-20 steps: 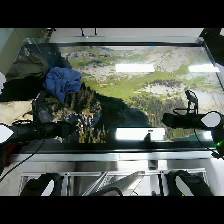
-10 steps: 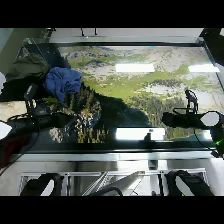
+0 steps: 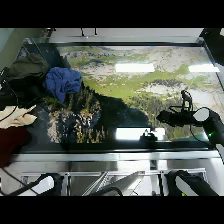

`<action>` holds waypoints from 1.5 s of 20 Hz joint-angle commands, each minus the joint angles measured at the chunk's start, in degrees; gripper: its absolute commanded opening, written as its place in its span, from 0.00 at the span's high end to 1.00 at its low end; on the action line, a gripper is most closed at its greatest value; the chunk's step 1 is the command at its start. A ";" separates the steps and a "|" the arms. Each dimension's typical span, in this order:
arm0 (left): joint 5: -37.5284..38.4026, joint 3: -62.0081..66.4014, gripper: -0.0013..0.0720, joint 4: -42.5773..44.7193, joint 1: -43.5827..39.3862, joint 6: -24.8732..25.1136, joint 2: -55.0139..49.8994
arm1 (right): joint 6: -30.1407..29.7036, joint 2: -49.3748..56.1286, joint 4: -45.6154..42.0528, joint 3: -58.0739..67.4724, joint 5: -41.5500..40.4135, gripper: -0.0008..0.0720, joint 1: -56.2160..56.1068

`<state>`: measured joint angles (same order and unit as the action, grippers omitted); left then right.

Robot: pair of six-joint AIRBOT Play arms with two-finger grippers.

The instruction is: Fold the shirts.

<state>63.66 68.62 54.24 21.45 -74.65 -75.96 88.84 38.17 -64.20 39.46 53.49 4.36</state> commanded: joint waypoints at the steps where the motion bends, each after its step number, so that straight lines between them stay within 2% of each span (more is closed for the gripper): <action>1: -6.93 8.00 0.06 0.28 -0.39 1.40 -15.93 | -0.17 2.69 0.00 -0.02 -4.13 0.38 -0.04; 6: -9.94 20.96 0.06 0.15 -5.29 1.36 -35.41 | -0.20 3.74 -0.02 -0.02 -5.29 0.38 -0.04; 9: -11.08 28.39 0.06 0.13 -7.65 1.31 -42.66 | -0.17 3.74 0.02 -0.02 -5.20 0.38 -0.04; 11: -8.59 33.16 0.07 0.02 -8.79 0.37 -45.62 | -0.17 3.74 0.07 -0.02 -5.03 0.38 -0.04; 12: -5.90 35.28 0.39 0.02 -9.20 -0.39 -46.27 | -0.17 3.74 0.35 -0.02 -4.72 0.38 -0.07; 13: -2.45 37.57 0.93 0.04 -9.42 -0.31 -46.47 | -0.20 3.74 0.46 -0.02 -4.17 0.39 -0.07; 14: 1.09 39.85 0.96 -0.46 -9.94 -0.20 -46.36 | -0.20 3.74 0.42 -0.02 -3.58 0.39 -0.07; 16: 9.29 44.83 0.96 -3.06 -10.88 -0.17 -45.75 | -0.61 3.63 0.42 -0.02 -3.32 0.39 -0.07; 19: 16.96 48.00 0.96 -6.91 -14.25 -0.55 -41.16 | -2.14 2.73 0.44 0.26 -3.74 0.39 -0.04; 23: 22.10 39.87 0.96 -9.97 -24.55 -1.73 -28.98 | -4.02 0.57 -0.33 2.51 -1.07 0.39 0.15; 27: 19.56 27.21 0.96 -10.23 -39.65 -1.70 -17.25 | -4.87 -2.89 -2.10 4.79 0.31 0.39 1.51; 30: 15.34 19.06 0.96 -10.19 -49.59 -1.70 -13.11 | -4.90 -3.45 -1.38 4.70 4.02 0.39 2.32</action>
<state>82.00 94.85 44.45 -19.25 -76.29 -93.93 84.31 35.64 -65.71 43.75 54.33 6.02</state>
